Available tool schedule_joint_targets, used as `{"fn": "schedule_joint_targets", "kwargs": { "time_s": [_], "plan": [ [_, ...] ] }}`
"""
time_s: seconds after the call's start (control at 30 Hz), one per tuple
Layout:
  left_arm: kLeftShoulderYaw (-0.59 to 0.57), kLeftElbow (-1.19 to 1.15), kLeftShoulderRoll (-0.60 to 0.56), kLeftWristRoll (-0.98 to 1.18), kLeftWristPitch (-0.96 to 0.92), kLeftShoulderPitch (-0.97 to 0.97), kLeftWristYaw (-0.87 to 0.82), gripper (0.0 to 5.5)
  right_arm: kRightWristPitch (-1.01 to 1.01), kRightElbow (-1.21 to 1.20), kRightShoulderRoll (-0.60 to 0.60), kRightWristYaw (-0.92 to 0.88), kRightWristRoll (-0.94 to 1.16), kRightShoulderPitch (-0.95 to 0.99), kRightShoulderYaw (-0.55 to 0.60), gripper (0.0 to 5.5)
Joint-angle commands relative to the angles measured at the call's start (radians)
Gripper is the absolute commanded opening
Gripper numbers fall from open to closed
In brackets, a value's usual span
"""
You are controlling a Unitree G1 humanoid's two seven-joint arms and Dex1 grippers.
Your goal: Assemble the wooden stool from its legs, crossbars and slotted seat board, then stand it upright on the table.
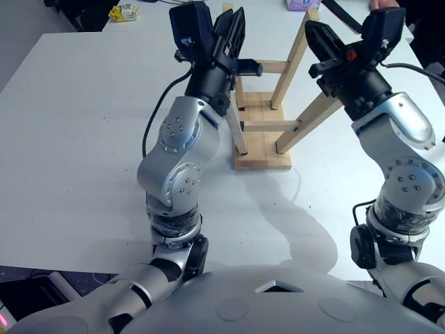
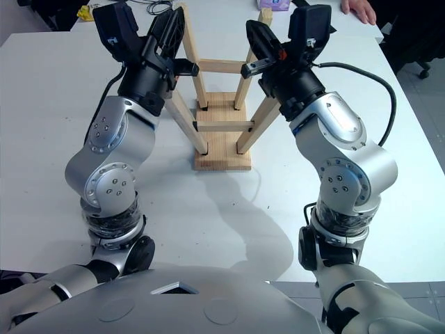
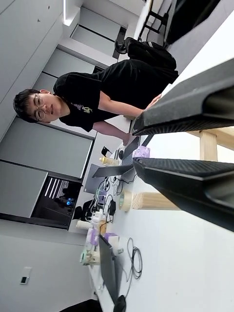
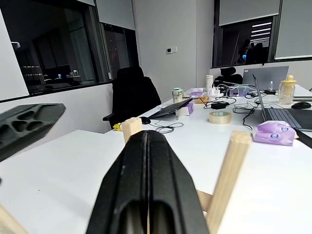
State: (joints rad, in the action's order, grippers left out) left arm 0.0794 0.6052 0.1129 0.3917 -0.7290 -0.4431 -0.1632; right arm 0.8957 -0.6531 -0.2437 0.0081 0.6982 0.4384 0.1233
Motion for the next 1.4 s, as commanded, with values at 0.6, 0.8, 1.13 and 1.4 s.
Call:
{"fn": "schedule_joint_targets", "kwargs": {
  "time_s": [0.6,0.8,1.13,1.4],
  "plan": [
    [0.069,-0.086,0.033,0.103,-0.115,0.196,0.054,0.84,0.062,0.07,-0.128,-0.056,-0.034,-0.137,-0.138,0.0],
    [0.044,-0.094,0.004,0.092,-0.077,0.172,0.078,0.84,0.03,0.038,-0.027,-0.042,0.028,-0.044,-0.092,0.0],
    [-0.273,-0.011,-0.042,0.208,0.097,-0.103,0.045,0.84,-0.076,0.07,0.07,-0.055,0.211,0.129,0.118,0.0],
    [-0.485,-0.144,-0.339,0.273,0.079,-0.028,0.151,0.84,-0.155,0.326,-0.135,0.096,0.114,0.353,0.153,0.0]
  ]
}}
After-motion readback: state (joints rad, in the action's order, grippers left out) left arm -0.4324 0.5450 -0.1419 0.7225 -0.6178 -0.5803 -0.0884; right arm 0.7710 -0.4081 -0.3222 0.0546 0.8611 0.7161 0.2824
